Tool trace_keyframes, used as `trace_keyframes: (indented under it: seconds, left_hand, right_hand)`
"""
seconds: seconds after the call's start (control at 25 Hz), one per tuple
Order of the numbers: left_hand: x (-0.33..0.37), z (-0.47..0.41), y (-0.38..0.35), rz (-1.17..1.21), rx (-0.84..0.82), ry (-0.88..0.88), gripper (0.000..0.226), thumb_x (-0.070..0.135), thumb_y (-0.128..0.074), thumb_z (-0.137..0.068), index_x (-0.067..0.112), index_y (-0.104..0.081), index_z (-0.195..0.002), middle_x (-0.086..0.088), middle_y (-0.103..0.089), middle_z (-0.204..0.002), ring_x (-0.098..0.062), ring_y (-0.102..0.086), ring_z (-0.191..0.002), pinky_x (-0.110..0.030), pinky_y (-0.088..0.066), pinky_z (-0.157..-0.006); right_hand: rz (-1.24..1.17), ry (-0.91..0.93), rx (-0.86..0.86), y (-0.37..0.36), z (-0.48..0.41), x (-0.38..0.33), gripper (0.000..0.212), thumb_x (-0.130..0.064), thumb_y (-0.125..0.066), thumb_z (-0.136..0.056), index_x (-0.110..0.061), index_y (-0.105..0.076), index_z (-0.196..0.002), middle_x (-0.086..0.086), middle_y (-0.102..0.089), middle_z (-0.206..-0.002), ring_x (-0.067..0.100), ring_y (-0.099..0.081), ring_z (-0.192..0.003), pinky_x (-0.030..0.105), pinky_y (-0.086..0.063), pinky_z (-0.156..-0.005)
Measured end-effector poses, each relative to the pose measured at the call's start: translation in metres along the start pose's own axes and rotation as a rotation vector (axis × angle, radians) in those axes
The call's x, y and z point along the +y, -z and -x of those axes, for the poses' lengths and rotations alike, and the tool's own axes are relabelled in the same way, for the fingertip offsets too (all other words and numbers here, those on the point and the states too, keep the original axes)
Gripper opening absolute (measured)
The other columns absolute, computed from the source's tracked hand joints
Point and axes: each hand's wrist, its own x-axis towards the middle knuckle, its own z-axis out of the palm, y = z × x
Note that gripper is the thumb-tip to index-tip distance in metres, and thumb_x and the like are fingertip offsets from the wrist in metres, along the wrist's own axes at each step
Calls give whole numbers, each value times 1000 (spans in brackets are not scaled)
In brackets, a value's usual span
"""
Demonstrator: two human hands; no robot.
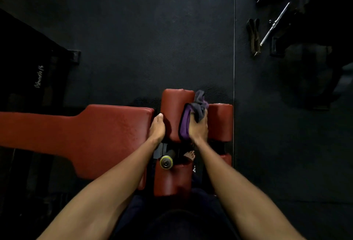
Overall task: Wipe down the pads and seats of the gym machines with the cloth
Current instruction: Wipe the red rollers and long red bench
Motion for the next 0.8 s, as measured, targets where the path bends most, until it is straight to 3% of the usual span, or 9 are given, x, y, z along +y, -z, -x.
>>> trace_keyframes:
  seconds: [0.12, 0.28, 0.36, 0.52, 0.68, 0.8]
  left_hand:
    - [6, 0, -6, 102, -24, 12, 56, 44, -24, -108, 11, -40, -151, -9, -43, -153, -26, -39, -142, -34, -25, -117]
    - [-30, -37, -32, 176, 0, 27, 99, 78, -26, -79, 10, -40, -149, -15, -44, -152, -33, -43, -139, -48, -30, -119]
    - [-21, -26, -29, 137, -35, 30, 84, 65, -26, -92, 8, -33, -153, -13, -36, -158, -31, -35, -145, -45, -26, -122]
    - [-1, -2, -16, 105, -29, 19, 58, 41, -25, -109, 11, -24, -158, -5, -24, -164, -20, -24, -150, -31, -16, -120]
    - [-4, -14, -13, 199, 1, 118, 58, 45, -25, -109, 9, -41, -151, -10, -46, -152, -25, -43, -138, -33, -30, -113]
    - [-2, -14, -19, 305, -4, 178, 61, 49, -26, -108, 7, -41, -149, -10, -52, -142, -29, -50, -131, -37, -38, -108]
  right_hand:
    - [37, 129, 11, 2, 53, 41, 84, -56, -58, -83, -28, -31, -157, 10, -38, -159, 28, -44, -140, 35, -39, -108]
    - [318, 465, -59, -10, 47, 8, 86, -41, -66, -80, -39, -26, -156, 19, -22, -159, 44, -36, -138, 51, -40, -109]
    - [360, 530, -27, -15, 20, -22, 90, -40, -71, -79, -42, -25, -156, 18, -24, -158, 48, -39, -135, 54, -42, -108]
    - [195, 314, -32, -5, -25, -38, 85, -48, -71, -87, -44, -20, -155, 6, -31, -159, 41, -48, -133, 52, -46, -101]
    - [-41, -23, -75, 4, -15, -1, 73, -51, -55, -100, -27, -21, -160, 6, -39, -160, 30, -43, -143, 33, -34, -111]
    - [6, -10, -118, 13, 38, 40, 76, -40, -62, -98, -31, -20, -160, 9, -40, -159, 36, -49, -137, 39, -41, -106]
